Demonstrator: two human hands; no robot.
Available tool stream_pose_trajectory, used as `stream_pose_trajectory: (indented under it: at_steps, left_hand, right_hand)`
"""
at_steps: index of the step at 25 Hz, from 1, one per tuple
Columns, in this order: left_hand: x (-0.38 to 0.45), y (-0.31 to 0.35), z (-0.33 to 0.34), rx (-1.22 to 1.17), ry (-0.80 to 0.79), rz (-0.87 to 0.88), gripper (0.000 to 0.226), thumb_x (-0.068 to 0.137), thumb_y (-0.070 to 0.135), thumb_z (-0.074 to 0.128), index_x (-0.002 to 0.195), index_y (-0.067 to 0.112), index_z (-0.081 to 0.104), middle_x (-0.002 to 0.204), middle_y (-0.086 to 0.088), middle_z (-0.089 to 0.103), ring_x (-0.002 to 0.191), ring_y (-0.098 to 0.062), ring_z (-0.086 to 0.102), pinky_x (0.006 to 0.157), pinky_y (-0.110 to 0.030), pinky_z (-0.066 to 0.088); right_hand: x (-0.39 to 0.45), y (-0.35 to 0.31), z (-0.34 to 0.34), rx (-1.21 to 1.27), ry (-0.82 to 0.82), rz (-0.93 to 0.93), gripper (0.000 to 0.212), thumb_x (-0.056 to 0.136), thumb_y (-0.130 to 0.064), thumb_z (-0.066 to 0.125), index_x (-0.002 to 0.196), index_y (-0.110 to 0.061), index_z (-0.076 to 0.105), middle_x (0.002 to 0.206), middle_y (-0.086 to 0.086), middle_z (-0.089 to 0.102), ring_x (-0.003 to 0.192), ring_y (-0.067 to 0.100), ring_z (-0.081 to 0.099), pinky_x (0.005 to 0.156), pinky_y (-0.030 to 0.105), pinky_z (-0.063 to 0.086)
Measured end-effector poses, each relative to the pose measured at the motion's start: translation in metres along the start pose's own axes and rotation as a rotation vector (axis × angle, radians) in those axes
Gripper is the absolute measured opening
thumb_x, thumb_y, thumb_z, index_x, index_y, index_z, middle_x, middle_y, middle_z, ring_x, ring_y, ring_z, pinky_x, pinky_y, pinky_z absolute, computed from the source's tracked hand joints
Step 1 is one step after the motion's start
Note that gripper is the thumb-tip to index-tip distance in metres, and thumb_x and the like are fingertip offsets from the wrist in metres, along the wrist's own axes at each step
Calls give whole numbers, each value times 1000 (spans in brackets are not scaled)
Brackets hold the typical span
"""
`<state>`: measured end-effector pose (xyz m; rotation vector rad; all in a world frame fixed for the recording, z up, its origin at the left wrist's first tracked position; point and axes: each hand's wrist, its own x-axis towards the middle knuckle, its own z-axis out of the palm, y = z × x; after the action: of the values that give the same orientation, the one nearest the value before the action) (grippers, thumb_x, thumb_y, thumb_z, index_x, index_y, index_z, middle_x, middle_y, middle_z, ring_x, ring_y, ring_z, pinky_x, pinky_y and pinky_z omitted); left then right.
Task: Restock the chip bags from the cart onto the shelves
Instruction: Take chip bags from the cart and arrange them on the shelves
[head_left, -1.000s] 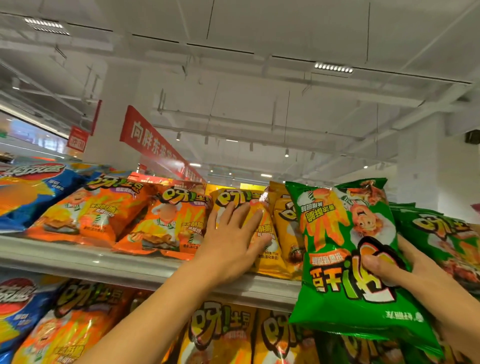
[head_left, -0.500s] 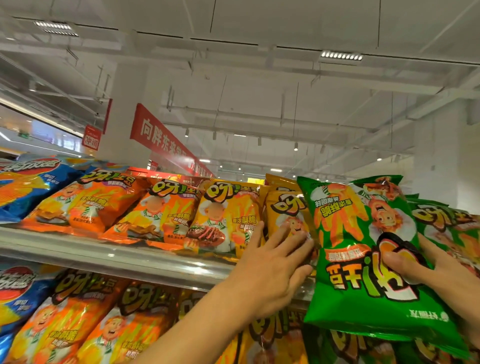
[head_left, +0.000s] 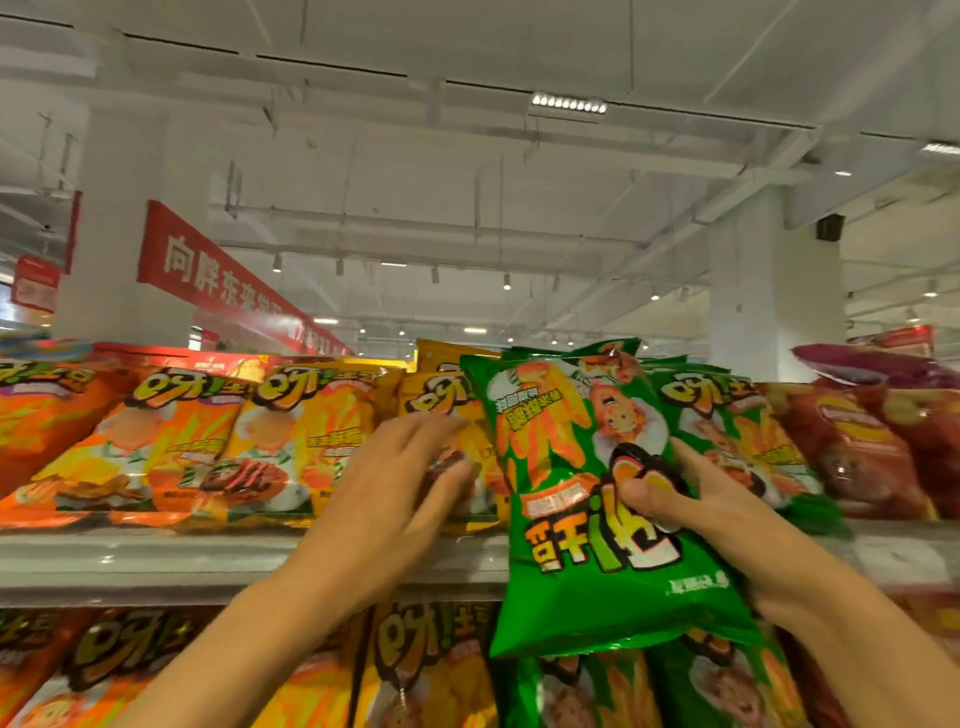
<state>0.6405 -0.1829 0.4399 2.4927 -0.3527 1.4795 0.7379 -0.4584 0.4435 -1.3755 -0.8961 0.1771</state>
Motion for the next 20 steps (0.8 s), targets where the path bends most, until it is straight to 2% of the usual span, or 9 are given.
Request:
stream_pose_trajectory:
  at_steps: [3, 4, 6, 9, 11, 13, 14, 17, 20]
  left_hand:
    - [15, 23, -12, -48, 163, 31, 55, 98, 52, 43, 148, 29, 42, 148, 5, 39, 136, -1, 29, 110, -8, 21]
    - [21, 34, -20, -23, 205, 74, 58, 97, 54, 45, 150, 29, 39, 149, 7, 34, 137, -1, 26, 110, -9, 18]
    - [35, 58, -36, 80, 243, 247, 69, 94, 62, 46, 152, 27, 35, 153, 5, 29, 143, -9, 23, 116, -24, 23]
    - [63, 92, -55, 369, -4, 494, 89, 83, 79, 43, 156, 34, 21, 161, 3, 29, 150, -19, 19, 120, -39, 17]
    - [83, 102, -57, 474, -374, 381, 98, 71, 89, 45, 154, 45, 15, 159, 10, 35, 146, -16, 30, 118, -40, 24]
    - [93, 101, -55, 327, -727, 154, 101, 61, 91, 56, 148, 55, 20, 149, 15, 49, 132, -15, 50, 112, -43, 40]
    - [94, 97, -52, 224, -798, 85, 98, 60, 88, 63, 145, 56, 25, 142, 17, 55, 123, -12, 57, 108, -42, 45]
    - [89, 68, -42, 23, -697, 2, 80, 71, 73, 70, 142, 50, 41, 125, 19, 66, 101, -3, 66, 91, -28, 56]
    - [76, 36, -30, -420, -452, -213, 40, 81, 58, 70, 116, 40, 67, 86, 20, 76, 69, 3, 71, 51, -8, 48]
  right_hand:
    - [-7, -9, -4, -62, 2, -25, 80, 60, -33, 98, 128, -48, 59, 119, -4, 77, 101, 28, 77, 77, 45, 65]
    - [-10, -17, -6, -133, -20, -28, 72, 61, -33, 97, 118, -58, 62, 110, -16, 78, 95, 20, 78, 71, 36, 65]
    - [-17, -41, -13, -380, -81, -29, 66, 60, -43, 96, 101, -76, 57, 100, -38, 71, 93, 0, 75, 71, 18, 60]
    - [-17, -80, -9, -955, -232, -79, 71, 58, -64, 85, 106, -88, 40, 115, -52, 52, 108, -19, 58, 81, 2, 47]
    - [-6, -97, 0, -1230, -300, -188, 71, 65, -57, 85, 116, -79, 41, 120, -43, 54, 109, -13, 57, 84, 12, 49]
    - [4, -109, 9, -1401, -297, -251, 70, 71, -44, 86, 122, -70, 45, 115, -31, 59, 103, -4, 60, 86, 24, 52]
    - [8, -112, 13, -1442, -274, -250, 68, 74, -40, 85, 124, -65, 47, 114, -29, 59, 100, -2, 60, 87, 28, 52]
    - [13, -100, 6, -1480, -25, -408, 67, 79, -44, 79, 139, -51, 48, 131, -22, 55, 117, 2, 50, 101, 33, 44]
    - [8, -69, -17, -1236, 387, -653, 60, 87, -49, 67, 143, -41, 48, 134, -16, 48, 126, 1, 40, 106, 30, 35]
